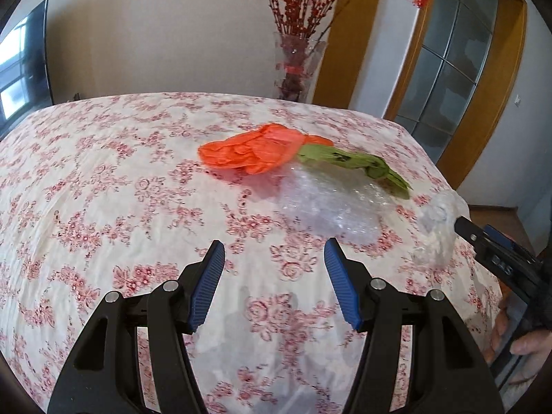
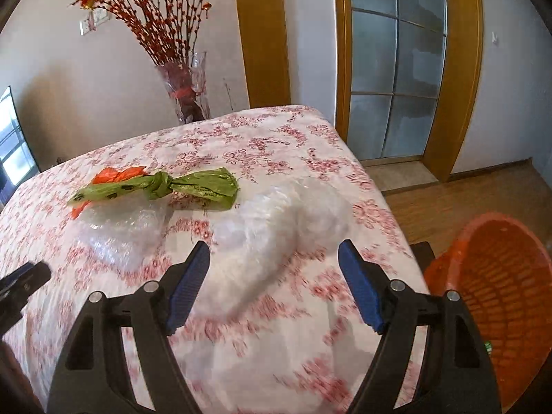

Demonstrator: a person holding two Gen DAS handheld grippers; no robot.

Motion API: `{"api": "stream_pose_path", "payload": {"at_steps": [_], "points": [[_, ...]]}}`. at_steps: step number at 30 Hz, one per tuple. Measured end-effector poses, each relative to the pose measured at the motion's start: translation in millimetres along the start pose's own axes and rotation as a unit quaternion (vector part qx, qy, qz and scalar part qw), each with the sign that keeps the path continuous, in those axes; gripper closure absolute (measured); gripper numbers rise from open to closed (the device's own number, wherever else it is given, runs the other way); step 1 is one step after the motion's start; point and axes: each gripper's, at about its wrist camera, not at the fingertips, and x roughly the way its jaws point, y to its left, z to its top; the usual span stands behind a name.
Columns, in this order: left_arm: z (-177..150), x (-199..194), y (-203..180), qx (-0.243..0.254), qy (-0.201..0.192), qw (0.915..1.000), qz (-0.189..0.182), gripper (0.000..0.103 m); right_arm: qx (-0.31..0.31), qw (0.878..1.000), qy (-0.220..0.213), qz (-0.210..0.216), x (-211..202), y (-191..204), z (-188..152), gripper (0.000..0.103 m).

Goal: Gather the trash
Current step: 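Grasp the bubble-wrap bag with the right tool while the left tool grasps the green paw-print bag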

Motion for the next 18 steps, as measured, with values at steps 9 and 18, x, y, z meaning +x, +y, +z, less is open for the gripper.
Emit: {"api": "stream_pose_path", "payload": {"at_steps": [9, 18], "points": [[2.9, 3.3, -0.2, 0.000, -0.002, 1.0000, -0.008, 0.043, 0.019, 0.999, 0.038, -0.016, 37.4, 1.6, 12.9, 0.043], [13.2, -2.7, -22.2, 0.011, -0.016, 0.9996, -0.021, 0.043, -0.006, 0.998, 0.055, -0.006, 30.0, -6.5, 0.4, 0.080]]}}
